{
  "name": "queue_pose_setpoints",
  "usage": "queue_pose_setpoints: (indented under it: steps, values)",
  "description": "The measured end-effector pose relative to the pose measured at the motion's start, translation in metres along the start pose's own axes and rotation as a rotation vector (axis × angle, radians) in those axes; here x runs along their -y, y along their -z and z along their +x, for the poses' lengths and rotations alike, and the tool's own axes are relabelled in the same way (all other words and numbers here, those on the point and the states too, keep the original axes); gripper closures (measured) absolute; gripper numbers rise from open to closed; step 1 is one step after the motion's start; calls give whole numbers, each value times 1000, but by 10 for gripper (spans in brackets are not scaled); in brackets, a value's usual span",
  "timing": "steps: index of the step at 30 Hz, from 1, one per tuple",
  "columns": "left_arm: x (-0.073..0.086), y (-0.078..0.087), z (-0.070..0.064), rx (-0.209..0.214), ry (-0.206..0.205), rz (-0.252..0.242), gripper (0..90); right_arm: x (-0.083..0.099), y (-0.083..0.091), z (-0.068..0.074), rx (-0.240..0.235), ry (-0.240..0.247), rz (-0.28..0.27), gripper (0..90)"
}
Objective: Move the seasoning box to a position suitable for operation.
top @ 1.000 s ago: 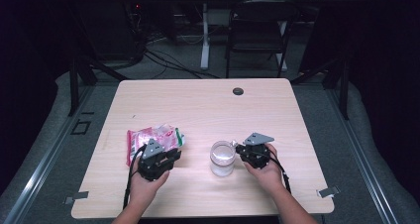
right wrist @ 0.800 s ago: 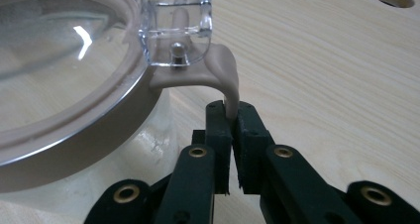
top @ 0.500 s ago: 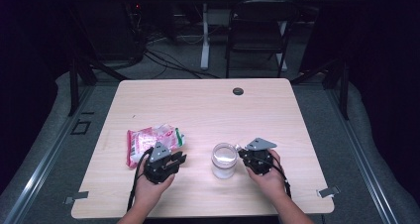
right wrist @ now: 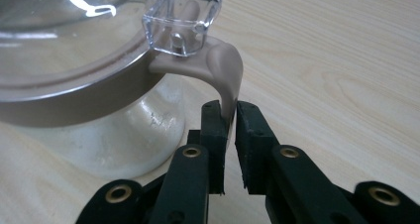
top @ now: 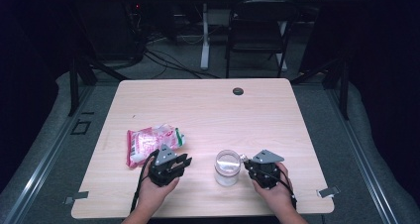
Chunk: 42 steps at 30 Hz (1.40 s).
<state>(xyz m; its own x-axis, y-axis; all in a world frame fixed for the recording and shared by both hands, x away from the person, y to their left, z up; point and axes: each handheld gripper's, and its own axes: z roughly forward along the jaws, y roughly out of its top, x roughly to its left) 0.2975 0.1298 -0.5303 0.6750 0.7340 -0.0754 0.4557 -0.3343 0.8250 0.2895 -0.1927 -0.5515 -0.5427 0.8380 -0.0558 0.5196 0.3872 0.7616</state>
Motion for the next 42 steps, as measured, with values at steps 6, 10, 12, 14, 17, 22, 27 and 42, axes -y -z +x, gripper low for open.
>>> queue_pose_setpoints:
  steps: [6, 10, 12, 14, 17, 22, 27, 42]
  values:
    - [1, -1, 0, 6, 5, 0, 728, 7, 13, 6, -29, -27, 8, 797]
    - [1, 0, 1, 12, 4, -4, 720, 11, 21, 8, -53, -41, -3, 781]
    - [0, 0, 1, 12, 4, -5, 713, 11, 23, 7, -67, -45, -9, 769]
    - [0, 0, 0, 16, 4, -9, 703, 11, 30, 7, -88, -59, -24, 740]
    - [-1, 0, 0, 21, 12, -13, 653, 11, 41, 7, -92, -60, -44, 711]
    - [-3, 0, -2, 27, 17, -10, 628, 5, 54, 6, -94, -62, -81, 714]
    - [-8, 0, -6, 31, 22, 4, 617, -3, 61, 0, -104, -95, -110, 752]
    - [-23, 2, -19, 32, 54, -12, 552, -46, 61, -6, -127, -110, -145, 798]
